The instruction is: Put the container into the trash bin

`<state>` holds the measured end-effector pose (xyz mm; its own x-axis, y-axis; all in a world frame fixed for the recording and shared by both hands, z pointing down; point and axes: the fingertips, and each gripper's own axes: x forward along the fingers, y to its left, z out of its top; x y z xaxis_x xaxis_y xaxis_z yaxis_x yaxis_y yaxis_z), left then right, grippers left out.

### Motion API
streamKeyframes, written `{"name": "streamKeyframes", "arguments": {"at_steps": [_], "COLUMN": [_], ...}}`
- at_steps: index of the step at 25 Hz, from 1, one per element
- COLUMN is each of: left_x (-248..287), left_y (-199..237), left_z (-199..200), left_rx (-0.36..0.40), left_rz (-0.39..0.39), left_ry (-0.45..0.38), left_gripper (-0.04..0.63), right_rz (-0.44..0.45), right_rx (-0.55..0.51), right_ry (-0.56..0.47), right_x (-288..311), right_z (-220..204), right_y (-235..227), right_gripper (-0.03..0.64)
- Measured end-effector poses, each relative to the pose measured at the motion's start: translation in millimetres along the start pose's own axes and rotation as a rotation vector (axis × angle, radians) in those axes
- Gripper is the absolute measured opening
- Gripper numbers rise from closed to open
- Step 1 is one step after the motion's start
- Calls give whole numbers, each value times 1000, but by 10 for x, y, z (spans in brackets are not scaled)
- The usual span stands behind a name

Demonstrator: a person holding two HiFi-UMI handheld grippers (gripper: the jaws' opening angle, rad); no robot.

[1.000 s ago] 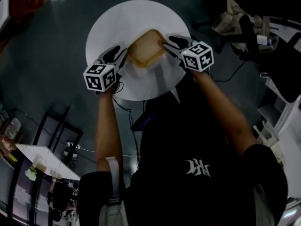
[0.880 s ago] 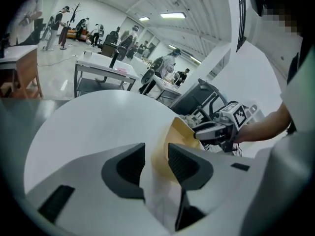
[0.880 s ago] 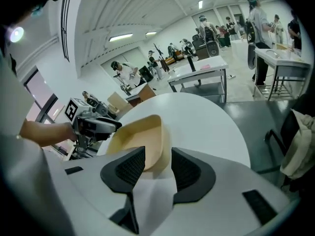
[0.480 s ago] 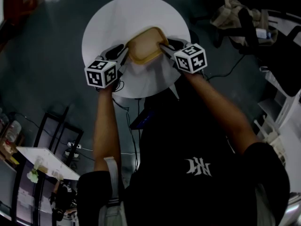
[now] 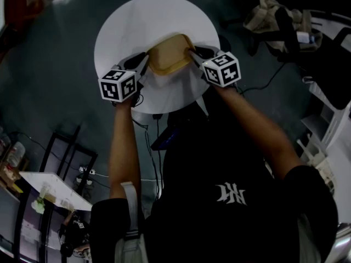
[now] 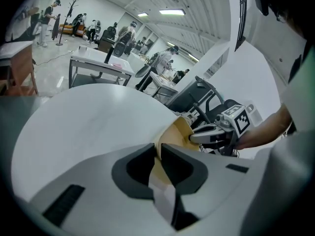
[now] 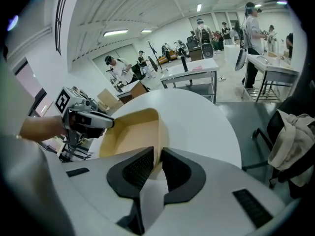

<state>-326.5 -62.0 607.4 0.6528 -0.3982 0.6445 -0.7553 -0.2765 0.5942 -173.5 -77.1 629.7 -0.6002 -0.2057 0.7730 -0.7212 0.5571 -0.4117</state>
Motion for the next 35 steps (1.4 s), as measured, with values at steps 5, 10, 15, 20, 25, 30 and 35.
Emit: {"name": "streamKeyframes", "arguments": {"at_steps": [5,10,15,20,25,30,35], "left_x": [-47,-70,-71,7,196,427,684], "left_y": [-52,-137,-290,-529,-859,-1246,-1655], "left_z": [69,103,153,235,338,429,398], "left_rx": [15,43,74,103,146,200,249], "left_rz": [3,10,12,13,-4,-21,-45], "left_ry": [-16,-13,-14,-13,6,23,54], "left_gripper": [32,29,28,28,26,25,25], "right_rz": [-3,-2,-5,-18,-58,-75,-97], "right_rx": [-8,-11,-39,-70,-129,-120,-90], "right_ry": [-38,-81,-127,-176,-236,-285,-321], "right_x": [-63,-165,-315,-545,-897,-1289,-1654], "right_z": [88,162,257,312,378,275,57], "right_y": [-14,-23,-75,-212,-437,-704,-964], "right_gripper": [69,67,66,64,63,63,63]}}
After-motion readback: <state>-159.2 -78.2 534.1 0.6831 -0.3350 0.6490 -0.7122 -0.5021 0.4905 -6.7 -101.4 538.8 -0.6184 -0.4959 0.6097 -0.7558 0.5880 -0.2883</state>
